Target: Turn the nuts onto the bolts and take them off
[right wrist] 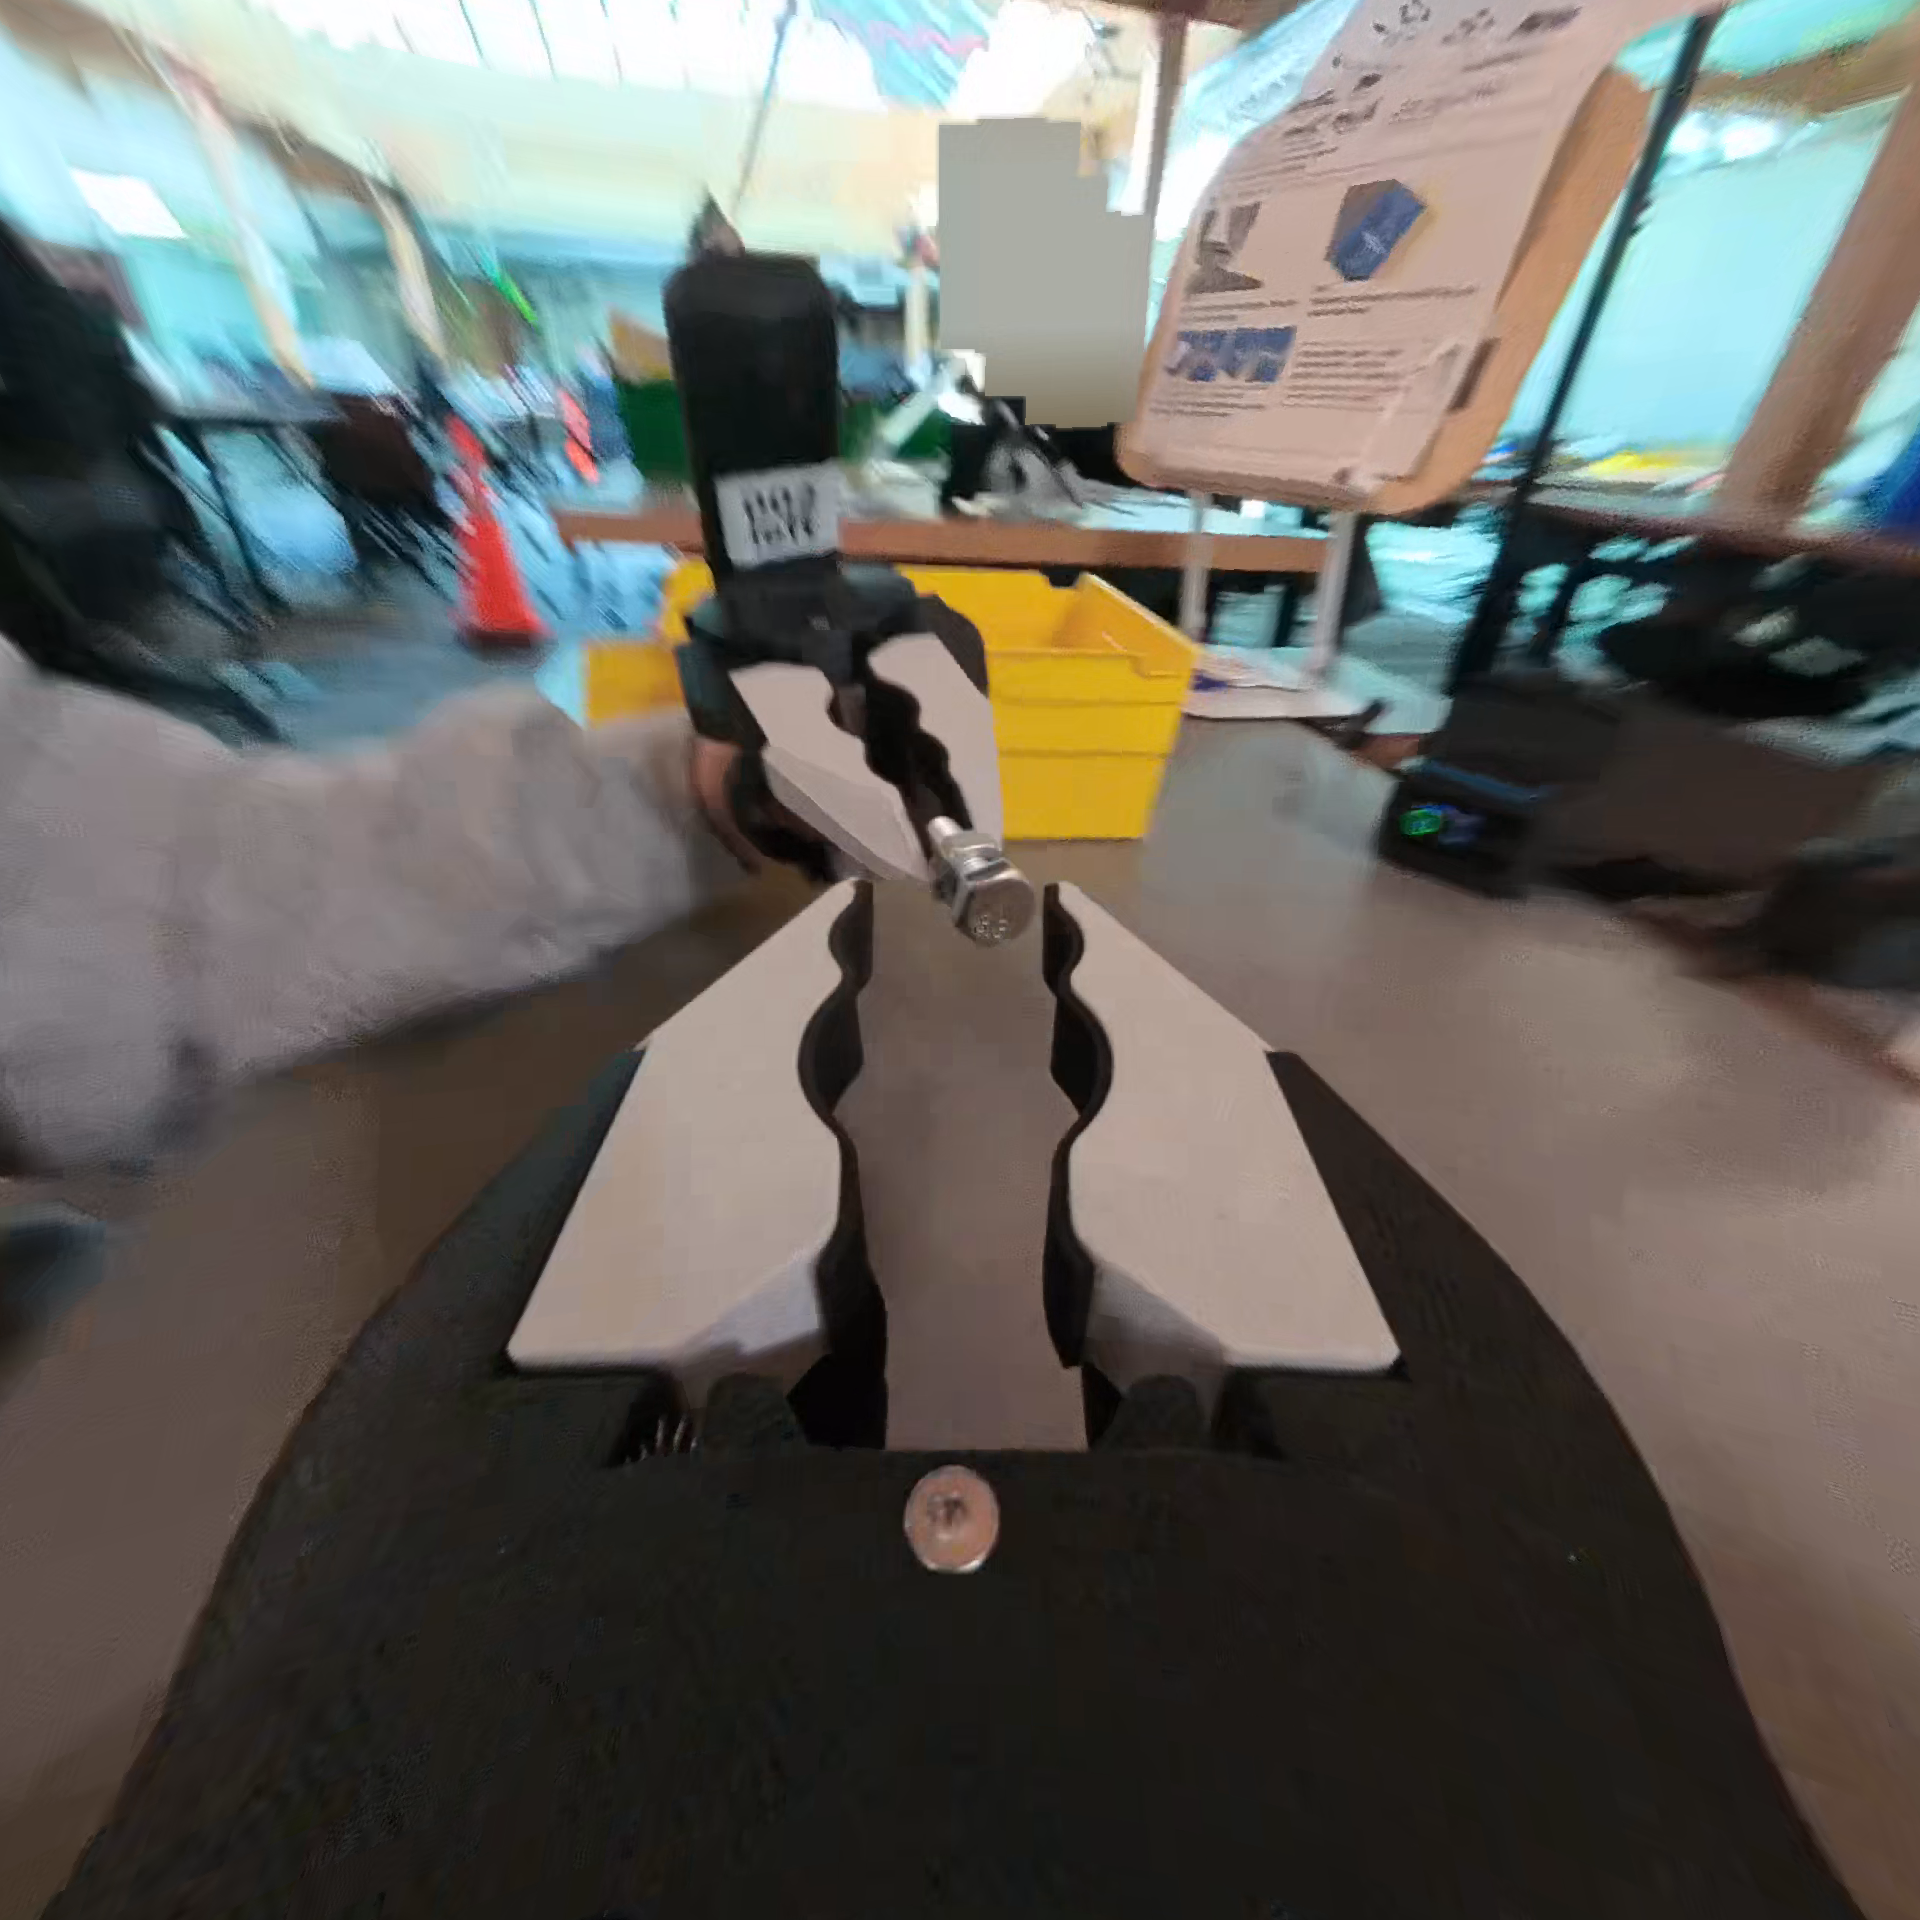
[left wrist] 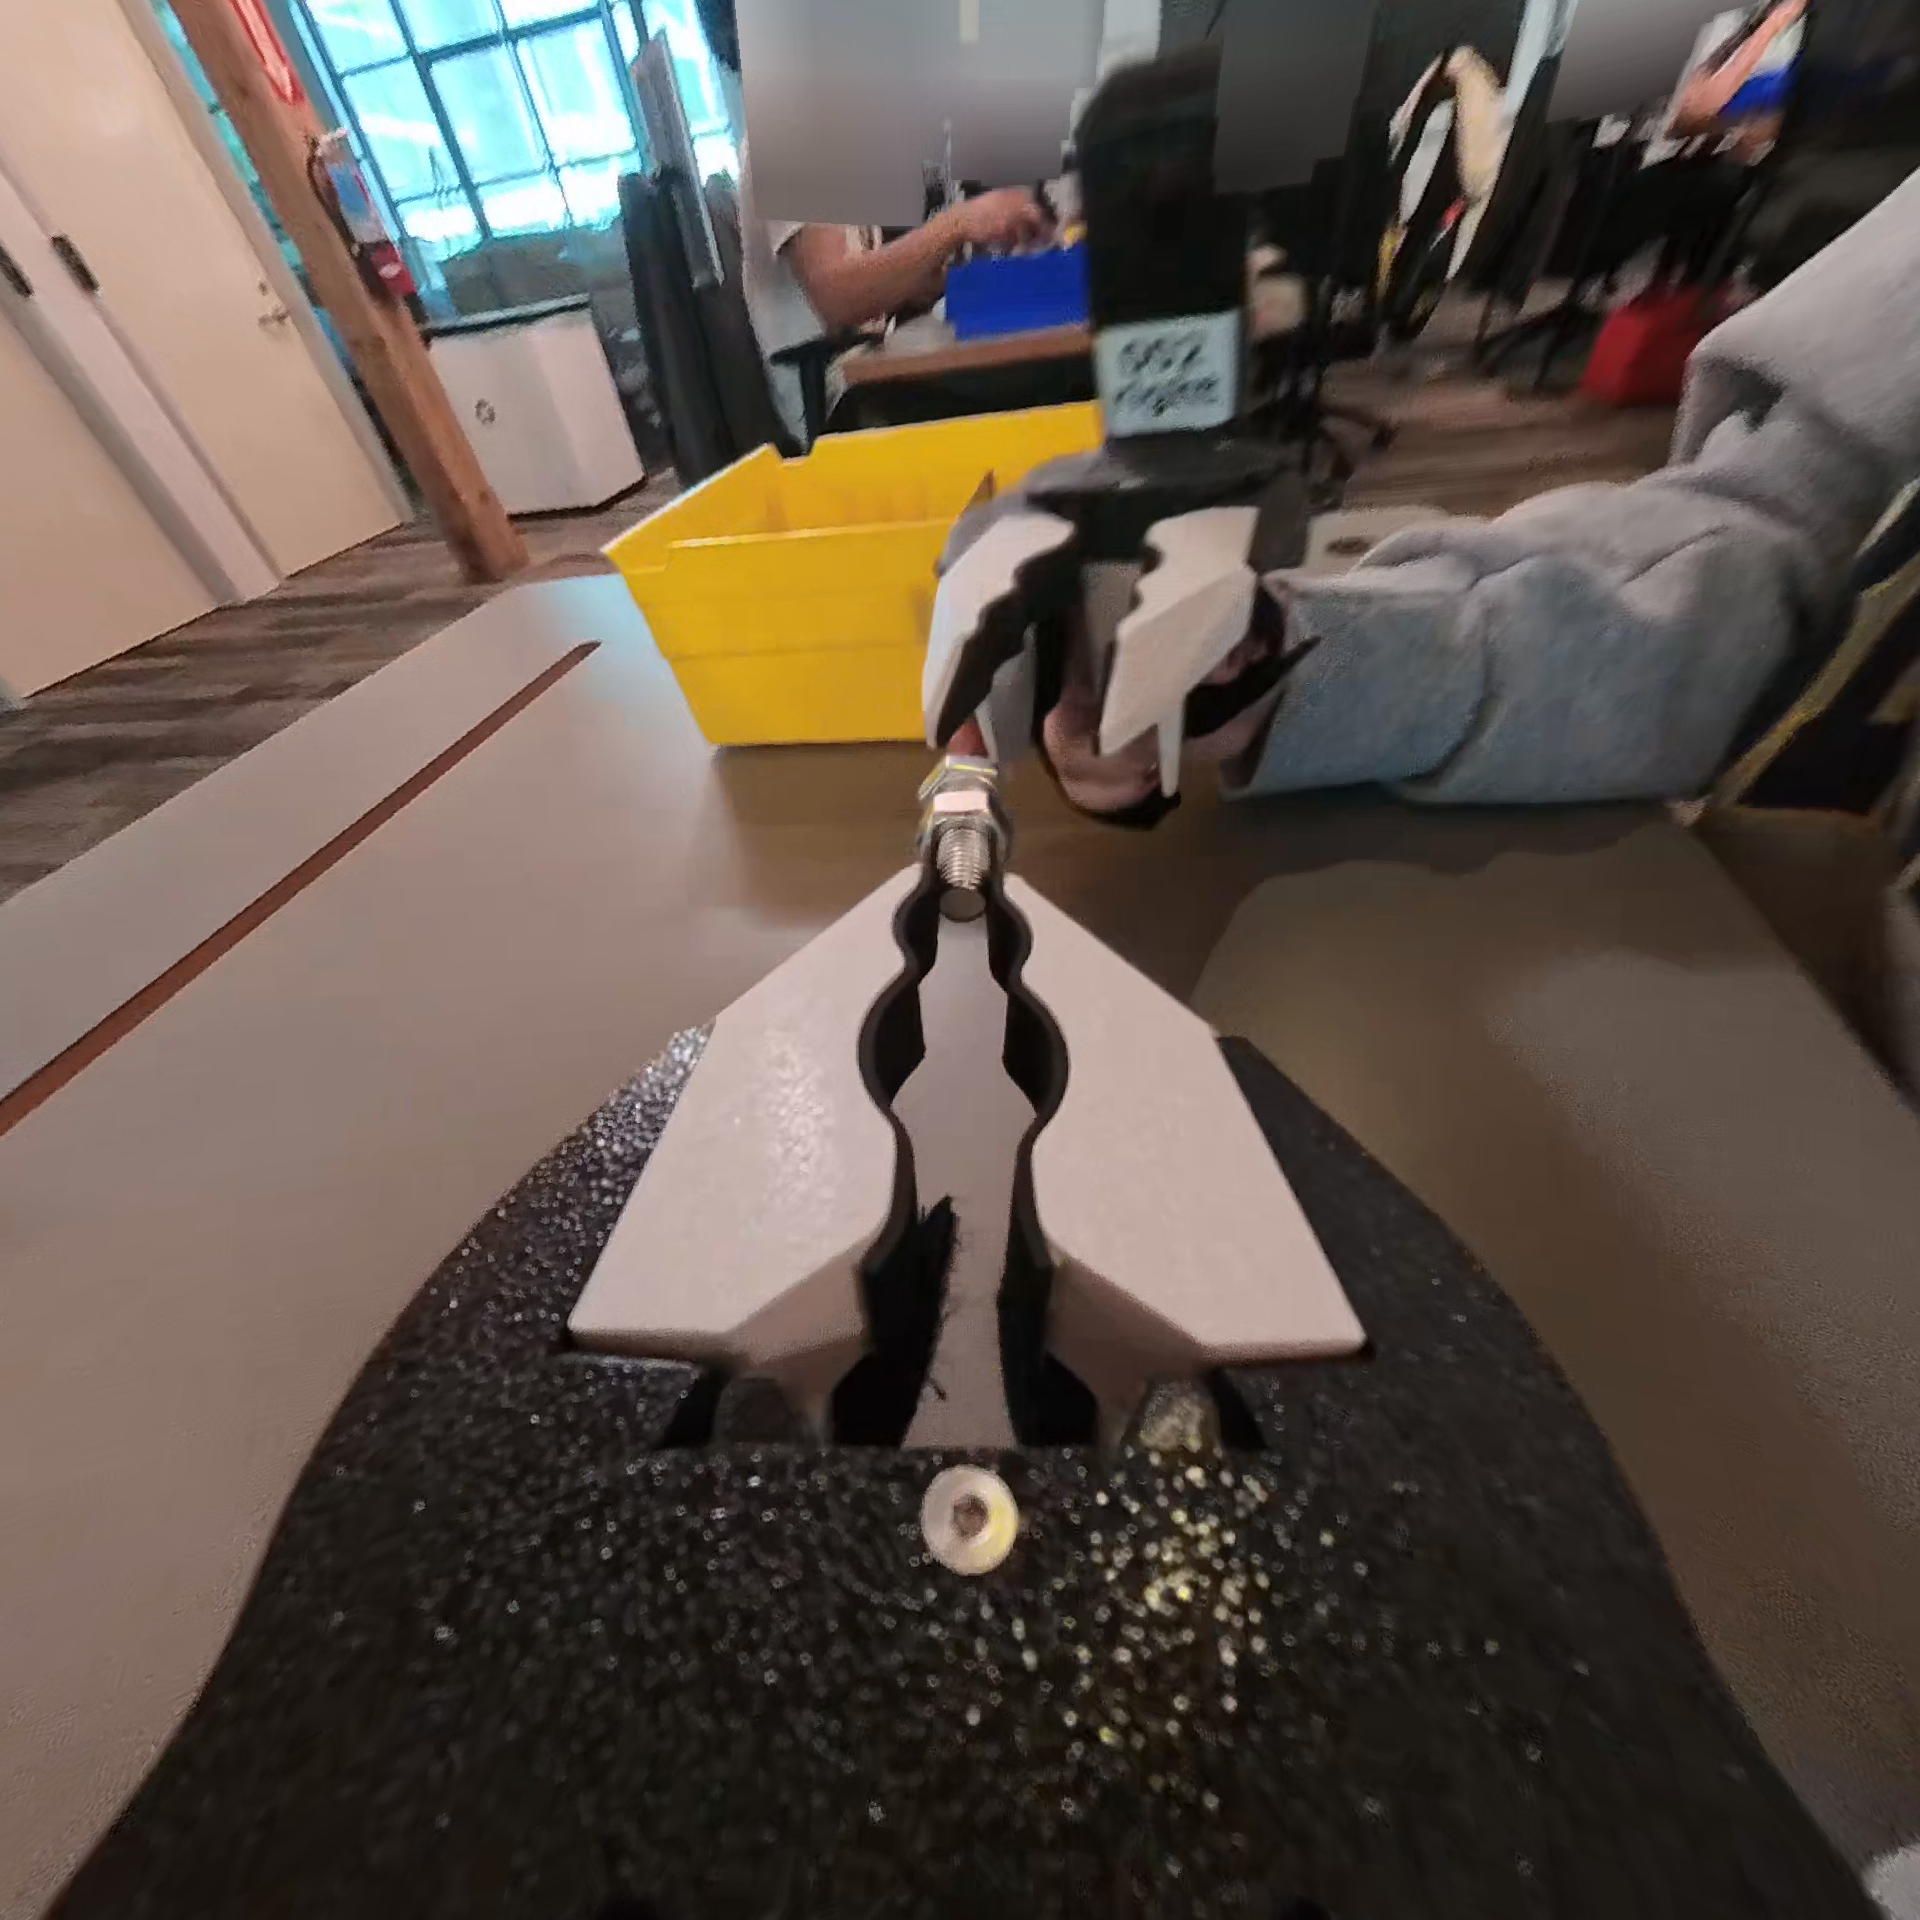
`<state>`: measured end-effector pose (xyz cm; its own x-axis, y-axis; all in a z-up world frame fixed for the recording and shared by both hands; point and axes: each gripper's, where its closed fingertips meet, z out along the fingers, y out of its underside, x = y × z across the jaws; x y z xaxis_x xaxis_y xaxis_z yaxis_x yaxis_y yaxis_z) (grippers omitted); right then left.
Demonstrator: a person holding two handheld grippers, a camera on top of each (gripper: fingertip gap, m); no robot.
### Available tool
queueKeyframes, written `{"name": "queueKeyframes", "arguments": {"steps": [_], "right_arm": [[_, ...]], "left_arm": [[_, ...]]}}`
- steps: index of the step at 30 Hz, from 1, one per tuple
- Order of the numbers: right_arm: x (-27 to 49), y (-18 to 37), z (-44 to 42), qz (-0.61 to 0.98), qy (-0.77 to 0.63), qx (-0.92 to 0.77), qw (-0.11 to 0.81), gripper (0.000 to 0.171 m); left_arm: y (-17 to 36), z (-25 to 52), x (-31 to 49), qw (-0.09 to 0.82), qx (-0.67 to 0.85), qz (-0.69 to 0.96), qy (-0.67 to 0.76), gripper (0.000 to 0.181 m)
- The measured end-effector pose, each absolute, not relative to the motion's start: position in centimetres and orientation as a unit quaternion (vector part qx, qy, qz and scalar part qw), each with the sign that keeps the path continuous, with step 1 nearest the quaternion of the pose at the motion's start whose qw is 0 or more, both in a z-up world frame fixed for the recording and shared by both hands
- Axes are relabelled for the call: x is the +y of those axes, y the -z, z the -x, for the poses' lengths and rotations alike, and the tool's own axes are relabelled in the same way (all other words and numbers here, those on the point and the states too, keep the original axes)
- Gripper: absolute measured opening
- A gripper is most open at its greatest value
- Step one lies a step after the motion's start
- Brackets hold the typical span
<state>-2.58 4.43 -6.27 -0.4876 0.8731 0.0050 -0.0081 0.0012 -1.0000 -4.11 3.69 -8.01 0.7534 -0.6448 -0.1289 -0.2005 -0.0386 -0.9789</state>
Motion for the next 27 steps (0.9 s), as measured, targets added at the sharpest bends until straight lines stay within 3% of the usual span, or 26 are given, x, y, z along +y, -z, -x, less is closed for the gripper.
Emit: {"name": "queueKeyframes", "arguments": {"steps": [5, 19, 23, 27], "right_arm": [[3.4, 6.0, 2.3, 0.365, -0.680, -0.578, 0.265, 0.027], [3.2, 6.3, 2.4, 0.372, -0.674, -0.584, 0.258, 0.016], [3.7, 7.2, 2.6, 0.389, -0.653, -0.597, 0.256, 0.015], [3.5, 7.4, 2.7, 0.394, -0.668, -0.588, 0.231, 0.015]], "left_arm": [[7.0, 3.2, 2.8, 0.631, 0.313, 0.674, 0.222, 0.007], [7.0, 2.6, 2.8, 0.626, 0.318, 0.674, 0.230, 0.007], [5.5, 2.3, 2.8, 0.665, 0.319, 0.640, 0.218, 0.022], [5.5, 1.3, 2.5, 0.666, 0.343, 0.627, 0.213, 0.022]]}}
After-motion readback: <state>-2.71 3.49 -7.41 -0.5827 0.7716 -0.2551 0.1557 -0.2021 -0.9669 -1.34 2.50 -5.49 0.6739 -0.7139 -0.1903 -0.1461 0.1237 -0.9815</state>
